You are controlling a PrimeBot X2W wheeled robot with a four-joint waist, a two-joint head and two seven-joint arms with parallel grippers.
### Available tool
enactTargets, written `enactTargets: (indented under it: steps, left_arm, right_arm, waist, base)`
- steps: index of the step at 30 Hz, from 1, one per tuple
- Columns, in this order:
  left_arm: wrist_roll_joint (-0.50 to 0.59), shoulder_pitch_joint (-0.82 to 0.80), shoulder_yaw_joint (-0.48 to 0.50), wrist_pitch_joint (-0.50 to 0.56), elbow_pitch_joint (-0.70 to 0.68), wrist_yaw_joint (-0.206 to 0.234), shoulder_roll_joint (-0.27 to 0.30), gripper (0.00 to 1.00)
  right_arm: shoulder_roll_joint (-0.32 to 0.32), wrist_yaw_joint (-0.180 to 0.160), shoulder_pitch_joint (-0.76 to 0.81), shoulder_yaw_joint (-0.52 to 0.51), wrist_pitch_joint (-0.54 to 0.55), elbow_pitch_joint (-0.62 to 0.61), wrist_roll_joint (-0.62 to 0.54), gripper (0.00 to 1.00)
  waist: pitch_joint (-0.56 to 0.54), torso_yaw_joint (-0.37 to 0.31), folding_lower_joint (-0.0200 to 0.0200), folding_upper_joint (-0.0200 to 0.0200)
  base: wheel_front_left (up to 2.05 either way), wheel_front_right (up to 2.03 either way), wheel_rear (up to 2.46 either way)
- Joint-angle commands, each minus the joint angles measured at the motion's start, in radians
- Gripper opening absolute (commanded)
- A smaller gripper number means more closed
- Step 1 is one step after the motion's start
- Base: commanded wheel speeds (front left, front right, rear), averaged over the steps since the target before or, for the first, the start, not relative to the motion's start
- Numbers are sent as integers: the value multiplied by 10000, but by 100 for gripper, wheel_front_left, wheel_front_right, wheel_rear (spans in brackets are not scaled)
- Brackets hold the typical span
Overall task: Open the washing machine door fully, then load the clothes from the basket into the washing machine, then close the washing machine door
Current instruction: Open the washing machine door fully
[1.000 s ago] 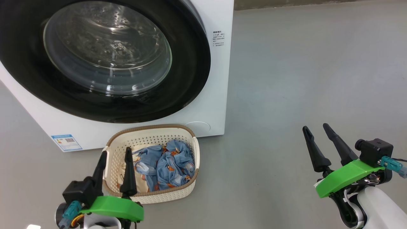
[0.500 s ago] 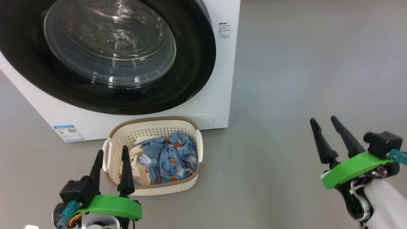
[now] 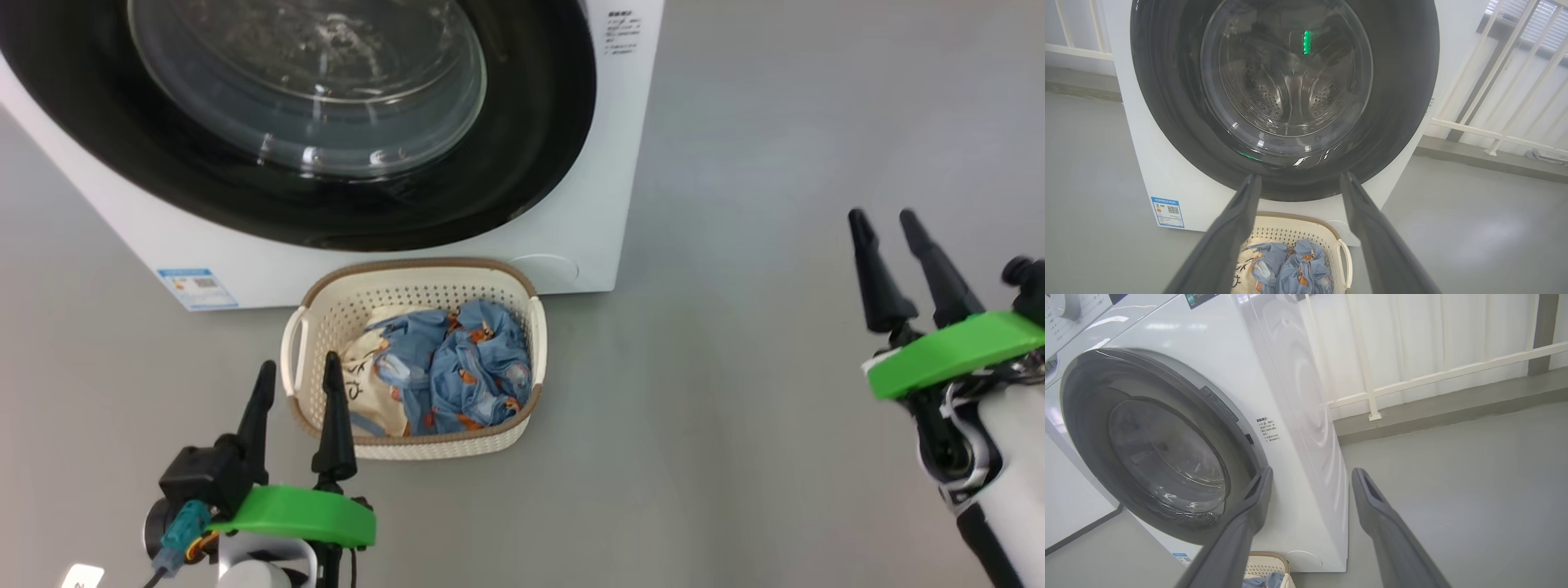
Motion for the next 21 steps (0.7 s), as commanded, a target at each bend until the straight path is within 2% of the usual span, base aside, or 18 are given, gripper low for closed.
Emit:
enactTargets:
  steps: [1, 2, 4, 7, 9, 10, 11, 21]
  left_arm:
    - [-40, -429, 218, -107, -346, 102, 114, 100]
    - [-45, -453, 193, -107, -386, 115, 114, 100]
    - [-54, -486, 145, -107, -466, 143, 114, 100]
    - [-97, -528, 28, -107, -560, 190, 114, 100]
    - [-123, -563, -76, -107, -613, 225, 114, 100]
    - [-142, -584, -127, -107, -643, 246, 114, 100]
    - [-166, -604, -177, -107, -673, 265, 114, 100]
    - [-413, -819, -612, -107, -1011, 451, 114, 100]
  right_arm:
    - [-222, 58, -282, 62, -122, -212, 243, 100]
    - [-278, 58, -386, 58, -122, -214, 385, 98]
    - [-385, 58, -609, 61, -122, -233, 692, 86]
    - [-604, 58, -976, 121, -122, -230, 1154, 49]
    - [-740, 58, -1231, 153, -122, -235, 1572, 33]
    - [-831, 58, -1357, 200, -122, -235, 1765, 5]
    - [-903, 58, -1479, 265, -122, -243, 2006, 0]
    - [-1546, 58, -2920, 1121, 236, -195, 5111, 0]
  waist:
    - [217, 205, 0, -1]
    - [281, 261, 0, -1]
    - [411, 369, 0, -1]
    - [615, 536, 0, -1]
    - [755, 645, 0, -1]
    - [824, 703, 0, -1]
    - [889, 758, 0, -1]
    - [1581, 1181, 0, -1]
  base:
    - [0, 0, 0]
    - [0, 0, 0]
    - [0, 0, 0]
    - [0, 0, 0]
    - [0, 0, 0]
    - [0, 0, 0]
    - [0, 0, 0]
    - [0, 0, 0]
